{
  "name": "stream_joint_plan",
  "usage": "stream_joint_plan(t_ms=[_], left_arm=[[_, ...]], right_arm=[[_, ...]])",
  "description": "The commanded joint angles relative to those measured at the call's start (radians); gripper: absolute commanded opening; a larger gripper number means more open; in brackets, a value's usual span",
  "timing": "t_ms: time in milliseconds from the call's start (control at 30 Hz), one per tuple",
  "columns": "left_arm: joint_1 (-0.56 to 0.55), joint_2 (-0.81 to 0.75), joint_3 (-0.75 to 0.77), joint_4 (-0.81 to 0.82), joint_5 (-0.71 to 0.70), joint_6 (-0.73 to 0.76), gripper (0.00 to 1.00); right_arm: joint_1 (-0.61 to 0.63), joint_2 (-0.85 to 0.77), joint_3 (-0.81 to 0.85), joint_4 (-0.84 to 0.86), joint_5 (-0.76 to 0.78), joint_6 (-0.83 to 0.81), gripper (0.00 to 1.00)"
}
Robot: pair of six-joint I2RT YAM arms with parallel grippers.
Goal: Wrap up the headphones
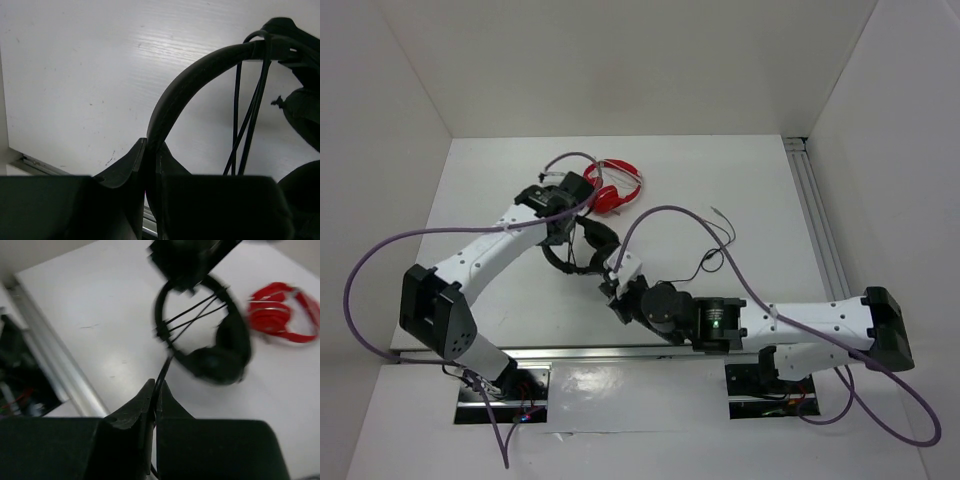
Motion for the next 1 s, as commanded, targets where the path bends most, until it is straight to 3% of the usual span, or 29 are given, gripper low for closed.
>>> stream_joint_plan(t_ms=[0, 233, 500, 767, 900, 967], left_arm=[[-0.108, -0.007, -0.028, 0.066, -0.004, 0.101, 0.0], [-0.274, -0.169, -0.157, 0.112, 0.076, 0.188, 0.0], [-0.45, -0.396, -0.196, 0.135, 0.316, 0.288, 0.0], [-0.499, -0.501, -0.017, 0.062, 0.322, 0.254, 0.0], [-0.499, -0.473, 0.135, -0.014, 0.292, 0.224, 0.0], [-0.499, -0.473, 0.201, -0.026, 0.32, 0.202, 0.0]], right_arm=[[-0.09, -0.02, 0.111, -0.204, 0.134, -0.147, 0.0], [-0.411, -0.065, 0.15, -0.222, 0.093, -0.239, 0.0], [-0.615, -0.07, 0.113, -0.146, -0.045, -0.225, 0.0], [-0.825, -0.018, 0.084, -0.084, -0.571, -0.156, 0.03], [-0.861, 0.055, 0.06, -0.009, -0.871, -0.072, 0.09], [-0.849, 0.103, 0.032, 0.112, -1.008, -0.005, 0.11]])
